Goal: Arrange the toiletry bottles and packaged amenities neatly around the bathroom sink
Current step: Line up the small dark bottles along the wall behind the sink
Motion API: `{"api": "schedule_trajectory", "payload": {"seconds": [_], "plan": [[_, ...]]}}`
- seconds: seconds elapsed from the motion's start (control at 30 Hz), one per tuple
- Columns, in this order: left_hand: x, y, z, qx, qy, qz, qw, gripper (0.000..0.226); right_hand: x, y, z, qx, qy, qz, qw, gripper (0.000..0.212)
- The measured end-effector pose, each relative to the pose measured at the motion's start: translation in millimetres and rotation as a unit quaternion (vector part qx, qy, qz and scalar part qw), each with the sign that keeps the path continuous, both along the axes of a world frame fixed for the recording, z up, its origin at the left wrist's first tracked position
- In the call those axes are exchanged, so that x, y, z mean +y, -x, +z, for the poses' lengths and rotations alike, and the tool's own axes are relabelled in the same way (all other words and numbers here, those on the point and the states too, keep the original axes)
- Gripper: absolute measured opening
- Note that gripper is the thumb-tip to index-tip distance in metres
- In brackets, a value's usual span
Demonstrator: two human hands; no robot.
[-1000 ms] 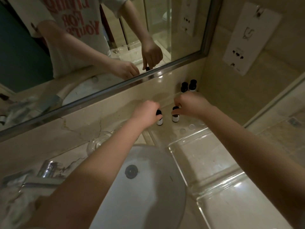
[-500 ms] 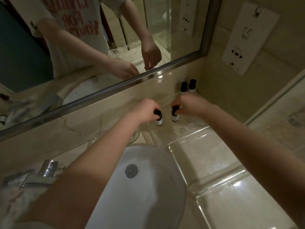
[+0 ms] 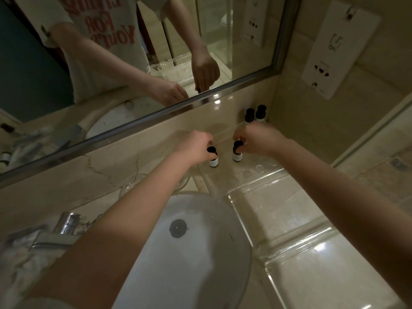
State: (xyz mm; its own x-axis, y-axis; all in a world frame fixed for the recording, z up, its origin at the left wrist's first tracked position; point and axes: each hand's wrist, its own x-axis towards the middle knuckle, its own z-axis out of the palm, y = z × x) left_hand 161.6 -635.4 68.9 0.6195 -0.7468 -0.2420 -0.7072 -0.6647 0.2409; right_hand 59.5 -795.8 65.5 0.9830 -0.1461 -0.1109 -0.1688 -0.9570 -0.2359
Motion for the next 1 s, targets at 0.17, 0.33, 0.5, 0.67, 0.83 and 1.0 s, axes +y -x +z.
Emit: {"api": "schedule_trajectory", "payload": {"seconds": [0.17,0.33,0.5,0.67,0.83,1.0], "plan": [[-7.7,-2.7,1.3,0.002,0.021,0.004,1.0,0.02,-5.8,-8.2,4.0,0.003,0.025,0.028,0.999,0.021],[-25.1,-17.7,3.9,-0.007,0.035,0.018,0.999,0.023,-26.8,-32.1,12.1,-0.014,0.029,0.012,0.999,0.015],[-41.7,-26.5,-2.2,-0.012,0.046,-0.008,0.999,0.024,-48.0,-50.5,10.0,-0.077,0.038,0.017,0.996,0.016],[-58.8,-30.6,-1.8,-0.035,0.033,-0.004,0.999,0.021,-52.0,-60.2,6.4,-0.086,0.032,0.032,0.995,0.015],[-73.6,-33.5,0.3,-0.065,-0.004,-0.013,0.998,0.022,-55.0,-62.5,-0.9,-0.079,0.029,0.036,0.996,0.018],[-86.5,-33.4,-1.0,-0.072,-0.021,-0.018,0.997,0.023,-59.2,-63.1,-2.7,-0.079,0.023,0.021,0.996,0.02]]}}
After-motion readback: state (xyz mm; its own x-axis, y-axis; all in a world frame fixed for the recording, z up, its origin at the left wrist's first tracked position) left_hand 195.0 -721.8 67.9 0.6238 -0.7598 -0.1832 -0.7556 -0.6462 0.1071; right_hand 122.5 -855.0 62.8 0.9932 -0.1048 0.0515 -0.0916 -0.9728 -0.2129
